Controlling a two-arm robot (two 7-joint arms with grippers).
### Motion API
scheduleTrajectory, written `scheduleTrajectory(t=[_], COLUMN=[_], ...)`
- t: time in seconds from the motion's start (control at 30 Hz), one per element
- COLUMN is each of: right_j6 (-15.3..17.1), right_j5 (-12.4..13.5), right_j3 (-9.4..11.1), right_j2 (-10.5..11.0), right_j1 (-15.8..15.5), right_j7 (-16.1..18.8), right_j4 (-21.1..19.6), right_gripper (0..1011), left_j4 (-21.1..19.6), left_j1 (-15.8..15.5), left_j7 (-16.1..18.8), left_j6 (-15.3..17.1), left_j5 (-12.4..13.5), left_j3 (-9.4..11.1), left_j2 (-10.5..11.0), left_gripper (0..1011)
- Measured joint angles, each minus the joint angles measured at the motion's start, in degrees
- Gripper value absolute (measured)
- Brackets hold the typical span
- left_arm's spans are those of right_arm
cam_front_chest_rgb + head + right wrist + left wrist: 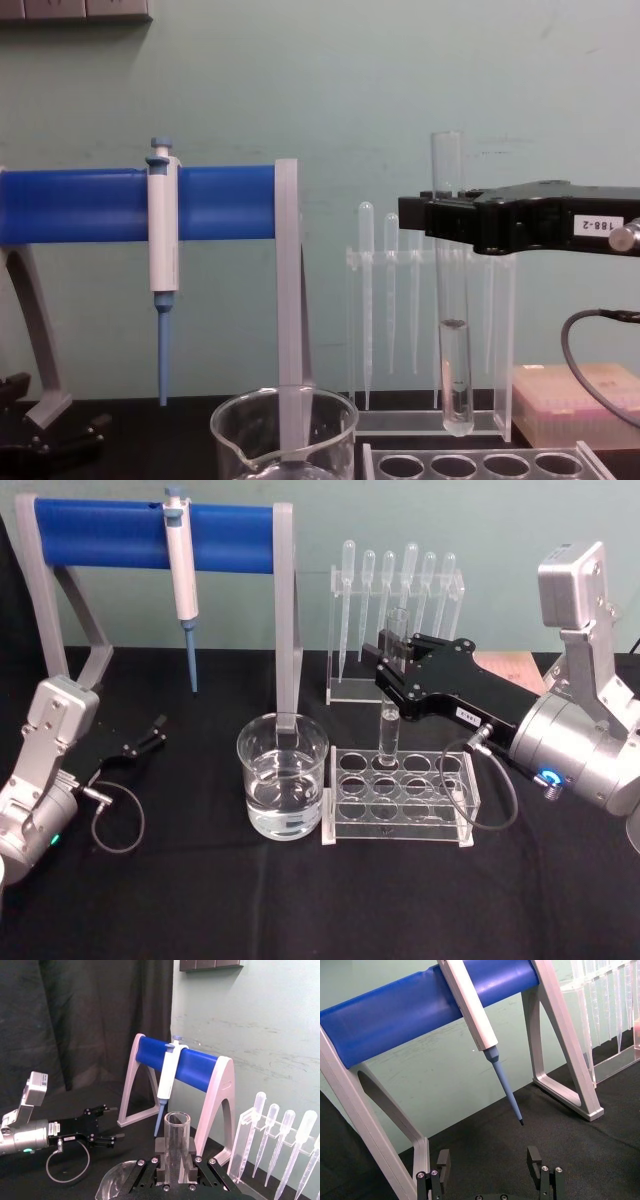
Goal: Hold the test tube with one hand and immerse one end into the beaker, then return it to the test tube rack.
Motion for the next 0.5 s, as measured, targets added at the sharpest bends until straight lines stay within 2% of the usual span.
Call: scheduleTrajectory(t=[0.5], right_j6=[0.03], right_j5=[-0.13], right_j3=[0.06], right_j2=[-0.45], right_j1=[0.03], right_j7=[0.10], right_j4=[-0.42], right_gripper=[226], left_j4=[0.00], left_j1=[0.00], left_j7=[0.00], left_j6=[0.00], left_j5=[0.00], left_j3=[0.00], left_j2=[0.00], left_gripper=[1000])
